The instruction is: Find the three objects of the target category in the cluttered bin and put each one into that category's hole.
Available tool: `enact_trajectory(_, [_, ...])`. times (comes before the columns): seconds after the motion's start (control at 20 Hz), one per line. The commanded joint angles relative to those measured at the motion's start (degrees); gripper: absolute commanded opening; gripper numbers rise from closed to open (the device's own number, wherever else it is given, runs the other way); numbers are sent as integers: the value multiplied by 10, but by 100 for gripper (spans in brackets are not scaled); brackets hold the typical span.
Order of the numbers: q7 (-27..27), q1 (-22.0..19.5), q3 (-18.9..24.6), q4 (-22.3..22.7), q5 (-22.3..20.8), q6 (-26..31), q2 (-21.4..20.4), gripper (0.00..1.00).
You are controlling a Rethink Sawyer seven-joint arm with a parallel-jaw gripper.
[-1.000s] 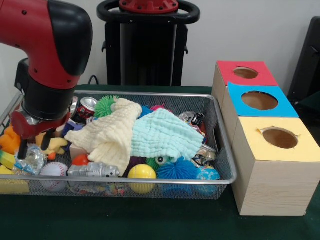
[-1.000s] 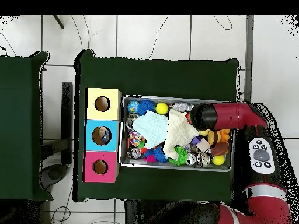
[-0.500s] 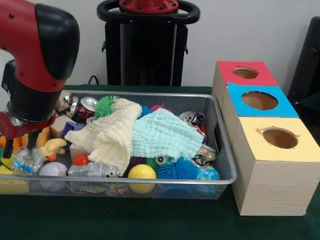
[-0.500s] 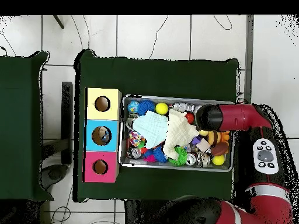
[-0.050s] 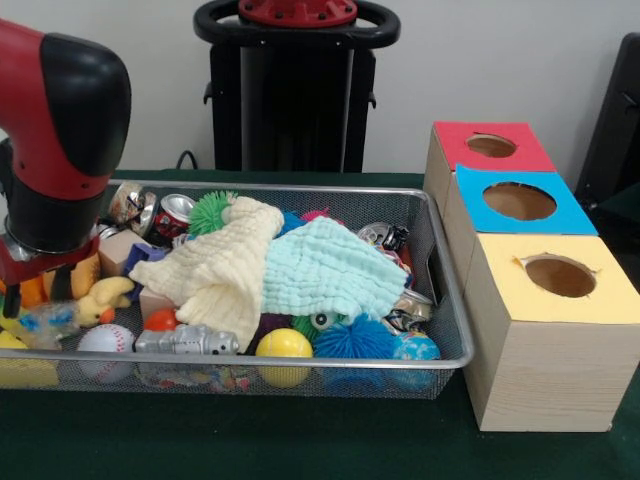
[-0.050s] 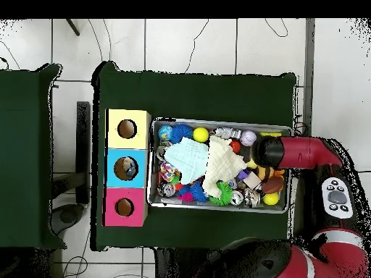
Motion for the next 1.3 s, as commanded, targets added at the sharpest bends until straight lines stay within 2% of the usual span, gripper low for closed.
enact_trajectory(0.05, [-1,-8,40,32,23,51,13,100])
enact_trajectory(0.4, [1,-26,58,61,28,-5,-2,100])
enact_trajectory(0.6, [-6,-46,76,87,33,-36,-27,100])
enact_trajectory(1.0, [-16,-102,148,135,84,-40,-48,100])
enact_trajectory(1.3, [-14,-124,180,142,94,-45,-37,100])
